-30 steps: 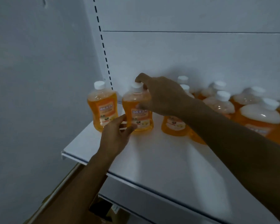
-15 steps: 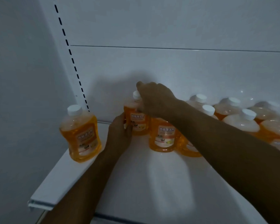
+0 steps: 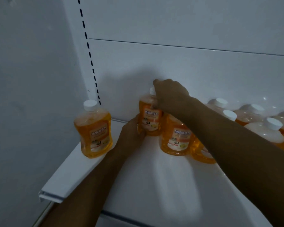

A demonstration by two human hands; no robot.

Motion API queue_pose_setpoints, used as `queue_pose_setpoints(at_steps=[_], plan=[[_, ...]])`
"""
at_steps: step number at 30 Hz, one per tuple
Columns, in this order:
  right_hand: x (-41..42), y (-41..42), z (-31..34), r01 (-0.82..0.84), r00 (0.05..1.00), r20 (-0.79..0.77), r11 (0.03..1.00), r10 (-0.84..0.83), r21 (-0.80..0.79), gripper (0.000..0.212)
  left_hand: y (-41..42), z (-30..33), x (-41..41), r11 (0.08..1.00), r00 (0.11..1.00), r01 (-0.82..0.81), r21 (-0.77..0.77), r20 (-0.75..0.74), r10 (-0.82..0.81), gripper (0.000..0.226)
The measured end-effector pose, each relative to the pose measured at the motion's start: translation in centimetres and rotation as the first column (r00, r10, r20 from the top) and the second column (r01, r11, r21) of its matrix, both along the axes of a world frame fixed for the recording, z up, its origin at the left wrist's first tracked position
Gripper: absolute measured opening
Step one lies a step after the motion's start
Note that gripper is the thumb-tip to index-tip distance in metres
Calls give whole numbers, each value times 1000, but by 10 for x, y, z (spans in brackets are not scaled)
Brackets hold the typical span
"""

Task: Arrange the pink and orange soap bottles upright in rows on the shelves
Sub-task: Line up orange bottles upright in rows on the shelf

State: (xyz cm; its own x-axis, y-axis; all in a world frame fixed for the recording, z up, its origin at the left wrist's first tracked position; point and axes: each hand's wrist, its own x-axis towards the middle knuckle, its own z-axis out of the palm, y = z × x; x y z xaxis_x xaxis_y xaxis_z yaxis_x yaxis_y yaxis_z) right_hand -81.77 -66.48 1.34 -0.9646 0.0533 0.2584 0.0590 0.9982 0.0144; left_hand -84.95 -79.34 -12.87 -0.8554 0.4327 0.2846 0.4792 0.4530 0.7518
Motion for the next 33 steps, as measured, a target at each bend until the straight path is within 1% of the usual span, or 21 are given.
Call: queue_pose_setpoints(at_steps=[2, 4, 6, 7, 9, 11, 12, 13, 14, 15, 16, 17, 18, 20, 22, 24, 26, 28, 29, 30, 33], plan=[[0, -2, -1, 7, 1000, 8, 1000, -8, 16, 52, 0, 4, 3, 999, 999, 1, -42, 35, 1, 39], [2, -5, -2, 42, 999, 9, 998, -43, 42, 46, -2, 6, 8, 998, 999, -13, -68, 40, 16, 43], [6, -12, -1, 98, 995, -17, 982, -96, 162, 42, -6, 7, 19, 995, 998, -56, -78, 31, 58, 52], [8, -16, -3, 115, 993, -43, 962, -107, 248, 45, -10, 8, 27, 993, 996, -79, -86, 26, 82, 55], [11, -24, -8, 99, 991, -122, 920, -56, 379, 56, -22, 6, 38, 990, 994, -106, -92, 10, 108, 55], [14, -34, -12, 12, 981, -181, 922, 63, 387, 58, -37, 3, 47, 985, 990, -137, -101, 6, 139, 49], [15, -40, -15, -63, 975, -180, 938, 131, 341, 56, -45, 2, 52, 982, 988, -156, -108, 0, 157, 43], [15, -45, -18, -157, 965, -166, 953, 204, 257, 53, -54, 1, 57, 978, 985, -175, -110, -3, 175, 37], [14, -50, -22, -261, 949, -146, 956, 279, 131, 53, -63, 0, 62, 976, 981, -192, -104, -6, 193, 30], [14, -56, -25, -360, 927, -121, 932, 355, -26, 56, -72, -1, 68, 972, 977, -214, -94, -5, 214, 23], [13, -62, -28, -440, 898, -96, 879, 429, -186, 61, -82, -2, 73, 965, 969, -246, -88, -6, 247, 16], [11, -68, -30, -492, 865, -74, 812, 496, -314, 67, -93, -4, 78, 953, 956, -292, -76, -10, 292, 15], [9, -73, -31, -521, 835, -54, 752, 548, -404, 74, -103, -5, 82, 936, 938, -345, -70, -15, 345, 18], [4, -83, -34, -537, 795, -40, 672, 605, -509, 81, -121, -7, 87, 895, 897, -441, -59, -42, 440, 22], [0, -90, -37, -544, 780, -71, 618, 621, -567, 78, -132, -6, 91, 853, 853, -520, -33, -60, 518, 19], [-3, -92, -41, -551, 787, -121, 600, 605, -581, 73, -138, -4, 93, 805, 804, -594, 2, -43, 593, 17], [-5, -92, -43, -549, 795, -142, 600, 589, -582, 74, -141, -1, 91, 765, 765, -644, 15, -13, 644, 30], [-3, -90, -44, -547, 796, -138, 601, 590, -583, 78, -139, 2, 87, 785, 785, -619, -7, 22, 619, 57], [0, -89, -43, -554, 794, -142, 607, 591, -570, 78, -137, 3, 84, 810, 809, -587, -13, 42, 587, 66], [3, -89, -43, -565, 793, -152, 618, 590, -547, 76, -135, 5, 80, 836, 834, -548, -12, 59, 548, 70], [14, -86, -41, -578, 804, -184, 670, 565, -466, 64, -127, 5, 72, 876, 877, -480, 56, 53, 477, 53]])
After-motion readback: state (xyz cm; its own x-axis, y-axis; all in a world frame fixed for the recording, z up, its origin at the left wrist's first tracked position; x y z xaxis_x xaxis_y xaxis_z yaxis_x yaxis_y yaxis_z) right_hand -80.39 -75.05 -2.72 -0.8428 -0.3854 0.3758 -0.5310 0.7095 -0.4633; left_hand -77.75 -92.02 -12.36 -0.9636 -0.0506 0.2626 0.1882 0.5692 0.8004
